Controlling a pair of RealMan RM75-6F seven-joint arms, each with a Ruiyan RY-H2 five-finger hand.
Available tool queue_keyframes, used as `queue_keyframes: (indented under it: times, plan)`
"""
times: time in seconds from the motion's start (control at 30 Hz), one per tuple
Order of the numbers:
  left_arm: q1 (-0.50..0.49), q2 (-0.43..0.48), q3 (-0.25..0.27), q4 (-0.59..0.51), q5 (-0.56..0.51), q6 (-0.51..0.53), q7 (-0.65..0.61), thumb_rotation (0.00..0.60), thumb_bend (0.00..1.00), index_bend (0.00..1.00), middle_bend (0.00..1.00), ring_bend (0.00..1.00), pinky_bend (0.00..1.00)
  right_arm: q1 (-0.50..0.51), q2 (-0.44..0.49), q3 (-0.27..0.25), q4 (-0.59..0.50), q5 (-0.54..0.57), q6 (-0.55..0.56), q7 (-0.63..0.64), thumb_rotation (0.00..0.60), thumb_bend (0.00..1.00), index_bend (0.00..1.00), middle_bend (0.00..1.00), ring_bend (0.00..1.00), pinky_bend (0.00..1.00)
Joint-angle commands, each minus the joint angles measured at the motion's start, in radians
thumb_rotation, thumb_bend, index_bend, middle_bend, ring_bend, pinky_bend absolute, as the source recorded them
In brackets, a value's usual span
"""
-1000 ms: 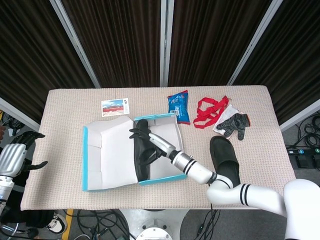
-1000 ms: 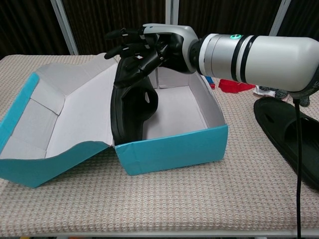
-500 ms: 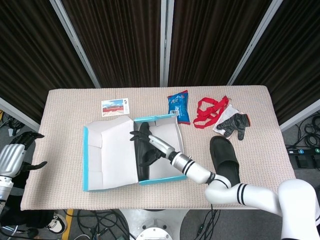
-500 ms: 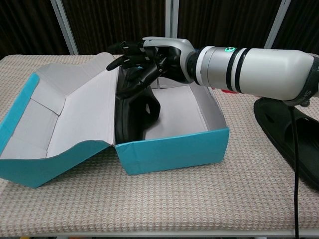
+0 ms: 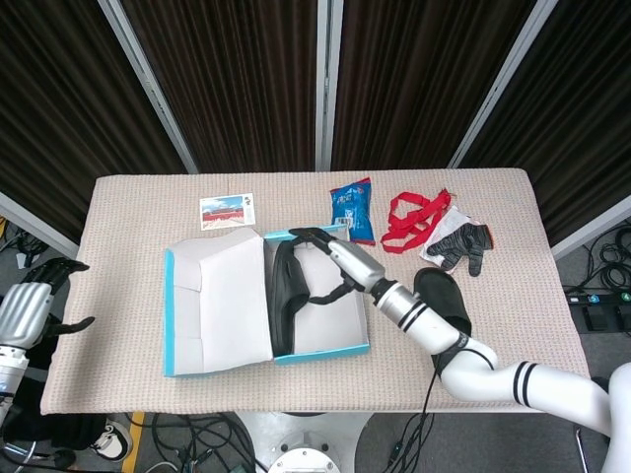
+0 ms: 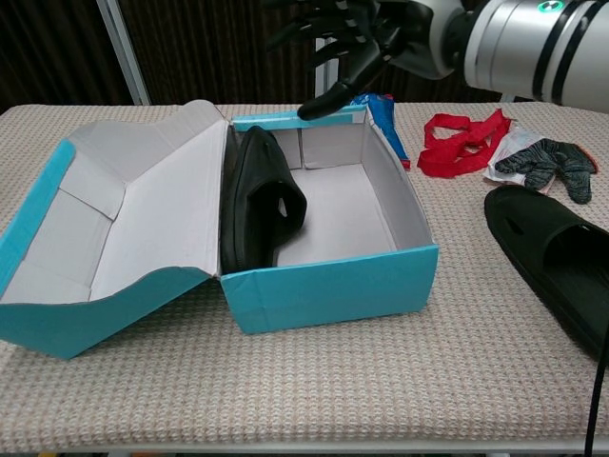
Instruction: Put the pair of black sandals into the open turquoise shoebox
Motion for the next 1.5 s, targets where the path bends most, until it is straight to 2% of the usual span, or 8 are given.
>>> queue_keyframes:
  times: [0.03, 0.2, 0.4, 0.57, 0.73, 1.0, 1.27, 1.5]
  plan:
    - [-0.002, -0.001, -0.002, -0.002, 0.001, 0.003, 0.005, 0.600, 0.12, 0.24, 0.21, 0.12, 0.20, -0.095, 0.154, -0.057, -0.097, 0.129, 0.108, -0.362, 0.600, 0.00, 0.06, 0.15, 0.00, 0.12]
    - [-0.006, -0.001, -0.005, -0.010, 0.000, -0.001, 0.016, 0.600, 0.12, 0.24, 0.21, 0.12, 0.20, -0.141, 0.323, -0.108, -0.224, 0.324, 0.122, -0.598, 0.600, 0.00, 0.05, 0.13, 0.00, 0.12]
    - [-0.011, 0.003, -0.006, -0.024, -0.004, -0.008, 0.036, 0.600, 0.12, 0.24, 0.21, 0.12, 0.20, -0.101, 0.515, -0.201, -0.345, 0.546, 0.040, -0.830, 0.600, 0.00, 0.05, 0.14, 0.00, 0.10]
    - [-0.012, 0.006, -0.006, -0.029, -0.010, -0.012, 0.041, 0.600, 0.12, 0.24, 0.21, 0.12, 0.20, -0.046, 0.569, -0.280, -0.370, 0.674, -0.020, -0.942, 0.600, 0.00, 0.05, 0.14, 0.00, 0.09]
    - [-0.010, 0.005, -0.004, -0.029, -0.010, -0.012, 0.044, 0.600, 0.12, 0.24, 0.21, 0.12, 0.20, 0.007, 0.538, -0.361, -0.362, 0.752, -0.031, -1.052, 0.600, 0.00, 0.05, 0.14, 0.00, 0.08]
    - [-0.008, -0.002, 0.000, -0.031, -0.010, -0.013, 0.046, 0.600, 0.12, 0.24, 0.21, 0.12, 0.20, 0.055, 0.420, -0.420, -0.316, 0.807, 0.011, -1.146, 0.600, 0.00, 0.05, 0.14, 0.00, 0.04]
    - [-0.008, 0.001, 0.000, -0.029, -0.010, -0.016, 0.035, 0.600, 0.12, 0.24, 0.21, 0.12, 0.20, 0.113, 0.307, -0.453, -0.267, 0.913, 0.074, -1.234, 0.600, 0.00, 0.05, 0.13, 0.00, 0.00]
    - [-0.006, 0.005, 0.000, -0.029, -0.008, -0.011, 0.029, 0.600, 0.12, 0.24, 0.21, 0.12, 0.20, 0.146, 0.257, -0.450, -0.221, 0.966, 0.062, -1.242, 0.600, 0.00, 0.05, 0.13, 0.00, 0.00]
